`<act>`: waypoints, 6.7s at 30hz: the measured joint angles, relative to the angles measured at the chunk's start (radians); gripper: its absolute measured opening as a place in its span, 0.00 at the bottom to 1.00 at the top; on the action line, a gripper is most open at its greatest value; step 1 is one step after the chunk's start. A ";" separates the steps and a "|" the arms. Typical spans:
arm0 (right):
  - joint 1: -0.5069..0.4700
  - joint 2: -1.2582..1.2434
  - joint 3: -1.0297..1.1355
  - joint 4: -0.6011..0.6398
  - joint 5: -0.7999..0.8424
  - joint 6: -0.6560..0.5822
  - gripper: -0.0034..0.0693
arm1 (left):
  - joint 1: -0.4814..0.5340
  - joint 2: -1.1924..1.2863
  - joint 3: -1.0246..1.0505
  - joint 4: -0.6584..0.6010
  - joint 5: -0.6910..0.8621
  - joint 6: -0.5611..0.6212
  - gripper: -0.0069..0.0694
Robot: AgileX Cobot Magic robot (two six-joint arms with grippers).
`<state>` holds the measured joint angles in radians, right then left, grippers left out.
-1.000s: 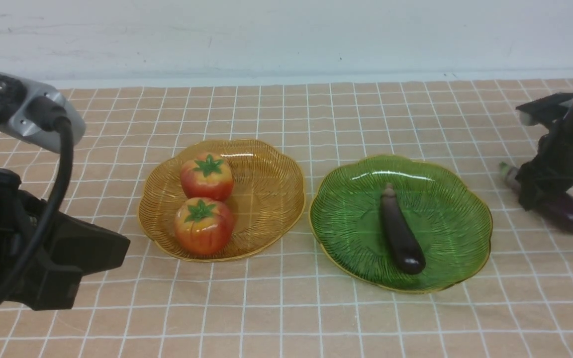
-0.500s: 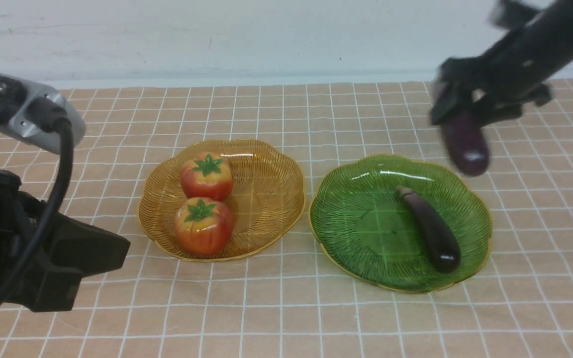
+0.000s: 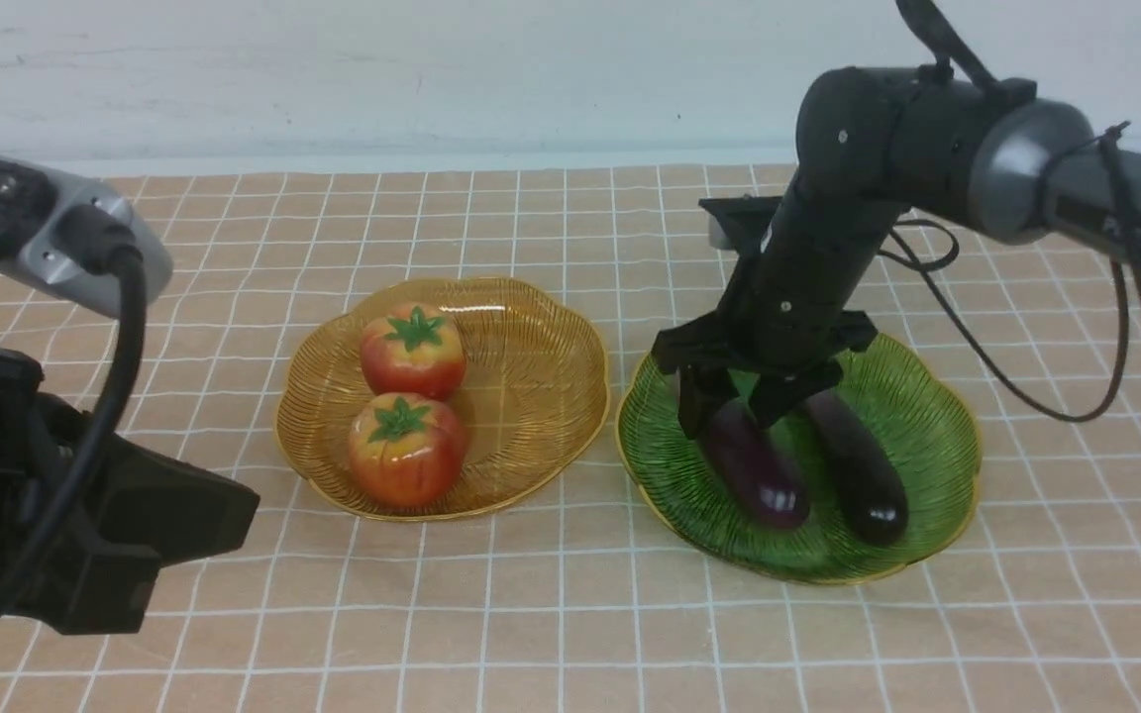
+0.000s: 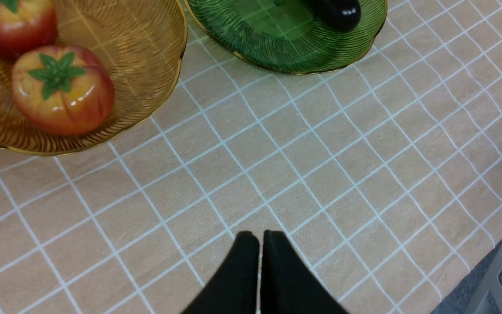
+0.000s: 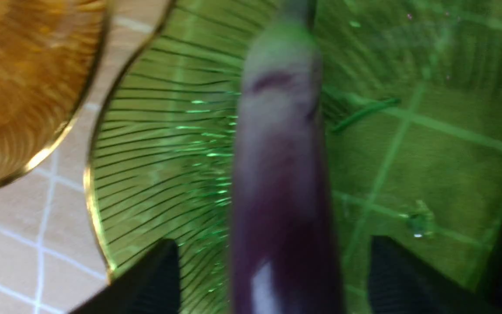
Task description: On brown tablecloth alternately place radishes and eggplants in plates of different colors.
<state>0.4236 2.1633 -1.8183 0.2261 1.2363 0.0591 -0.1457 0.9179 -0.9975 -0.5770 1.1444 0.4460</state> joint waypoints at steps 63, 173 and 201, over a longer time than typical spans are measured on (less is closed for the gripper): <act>0.000 -2.105 1.273 -0.457 -0.986 0.243 0.03 | 0.000 -0.505 0.177 0.012 -0.333 0.059 0.09; -0.461 -2.173 1.845 -0.385 -0.853 0.151 0.03 | 0.146 -0.932 1.025 0.554 -0.762 -0.467 0.09; -0.460 -2.173 1.845 -0.385 -0.853 0.147 0.03 | 0.146 -0.932 1.025 0.554 -0.762 -0.467 0.09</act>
<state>-0.0366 -0.0095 0.0268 -0.1589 0.3833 0.2057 0.0004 -0.0140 0.0274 -0.0231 0.3823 -0.0206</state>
